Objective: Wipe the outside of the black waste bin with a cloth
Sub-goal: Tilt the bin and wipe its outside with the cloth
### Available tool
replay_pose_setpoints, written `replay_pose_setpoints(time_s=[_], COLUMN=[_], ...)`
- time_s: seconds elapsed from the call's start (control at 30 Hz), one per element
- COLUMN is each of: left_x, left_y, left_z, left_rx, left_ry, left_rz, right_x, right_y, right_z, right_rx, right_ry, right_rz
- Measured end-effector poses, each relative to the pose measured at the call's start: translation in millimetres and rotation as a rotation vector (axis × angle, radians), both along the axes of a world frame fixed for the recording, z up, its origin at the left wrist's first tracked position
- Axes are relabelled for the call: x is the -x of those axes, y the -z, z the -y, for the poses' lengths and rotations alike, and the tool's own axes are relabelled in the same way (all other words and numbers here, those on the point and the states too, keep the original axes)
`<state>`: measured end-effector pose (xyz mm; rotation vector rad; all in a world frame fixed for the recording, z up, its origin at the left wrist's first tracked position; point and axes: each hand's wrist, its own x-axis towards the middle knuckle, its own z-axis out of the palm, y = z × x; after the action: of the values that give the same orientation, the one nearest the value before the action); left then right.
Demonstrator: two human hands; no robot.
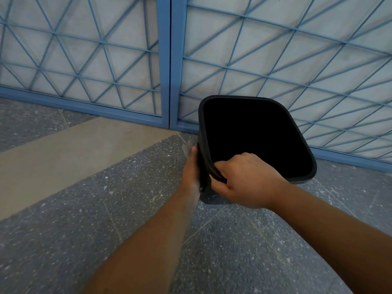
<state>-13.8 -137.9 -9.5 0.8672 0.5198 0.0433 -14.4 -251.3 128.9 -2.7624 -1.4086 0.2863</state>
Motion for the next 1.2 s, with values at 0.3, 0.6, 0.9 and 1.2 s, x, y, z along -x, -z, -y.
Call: replay_pose_setpoints(time_s=[0.3, 0.6, 0.9, 1.2], left_x=[15.1, 14.9, 25.4, 33.4], left_y=[-14.1, -10.5, -13.9, -0.2], left_z=[8.7, 15.6, 20.2, 23.0], left_rx=[0.012, 0.084, 0.035, -0.099], left_ry=[-0.028, -0.133, -0.115, -0.048], left_rz=[-0.138, -0.116, -0.103, -0.081], right_x=[-1.4, -2.5, -3.0, -3.2], right_y=[0.3, 0.5, 0.3, -1.8], right_z=[-0.6, -1.3, -1.4, -2.2], right_rx=[0.007, 0.007, 0.008, 0.026], right_ry=[0.0, 0.011, 0.012, -0.01], right_rz=[-0.015, -0.009, -0.004, 0.004])
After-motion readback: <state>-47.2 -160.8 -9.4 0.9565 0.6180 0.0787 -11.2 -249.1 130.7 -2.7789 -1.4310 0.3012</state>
